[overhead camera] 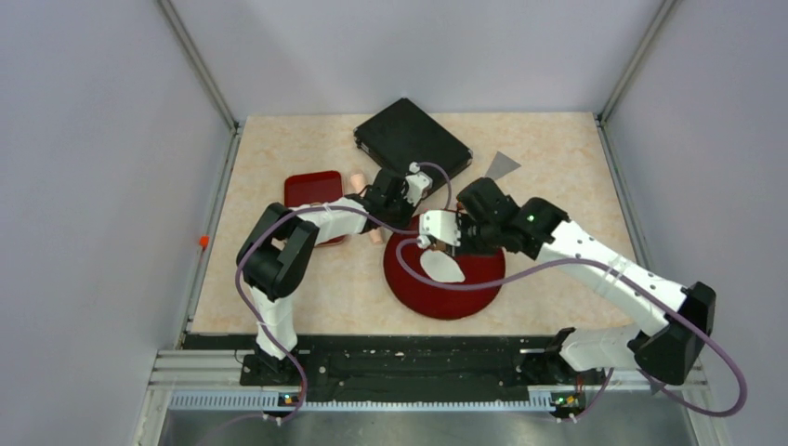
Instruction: Roll out the dumpling wrappers from the dough
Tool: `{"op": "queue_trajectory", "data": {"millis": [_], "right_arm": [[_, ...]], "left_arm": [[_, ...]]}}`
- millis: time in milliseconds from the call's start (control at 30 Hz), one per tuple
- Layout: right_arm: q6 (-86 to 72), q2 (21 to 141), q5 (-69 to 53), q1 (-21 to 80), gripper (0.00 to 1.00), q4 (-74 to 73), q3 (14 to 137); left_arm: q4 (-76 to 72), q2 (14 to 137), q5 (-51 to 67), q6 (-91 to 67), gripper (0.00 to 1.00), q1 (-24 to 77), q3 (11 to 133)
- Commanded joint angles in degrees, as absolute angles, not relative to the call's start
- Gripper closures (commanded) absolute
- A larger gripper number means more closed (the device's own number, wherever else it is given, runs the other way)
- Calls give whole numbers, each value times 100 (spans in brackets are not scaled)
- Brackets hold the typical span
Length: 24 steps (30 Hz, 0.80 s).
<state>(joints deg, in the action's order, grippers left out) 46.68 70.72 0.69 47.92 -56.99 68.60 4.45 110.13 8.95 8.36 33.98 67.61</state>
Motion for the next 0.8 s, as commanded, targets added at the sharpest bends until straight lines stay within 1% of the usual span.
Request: {"op": "queue_trajectory", "data": {"millis": [0, 133, 300, 500, 633, 767], "right_arm": [[3954, 7695, 875, 4697, 100, -4965, 7121], [3600, 8146, 1121, 4698, 100, -4969, 7184], [3538, 8291, 1193, 4702, 100, -5042, 7172], [3498, 8513, 1556, 4722, 100, -4917, 7084], [3543, 8690, 1923, 4883, 100, -4635, 6786], [3582, 8825, 1874, 4989, 100, -4656, 6593]], "left_arm": [[314, 10984, -366, 168, 100, 3403, 6697], [114, 10823, -986, -431, 100, 3466, 6478], [45, 10602, -1329, -860, 100, 3518, 6259], [-191, 10679, -1711, -1054, 100, 3580, 6141], [-319, 10780, -1685, -1090, 100, 3586, 6063], [-454, 10783, -1735, -1050, 100, 3588, 5970]]}}
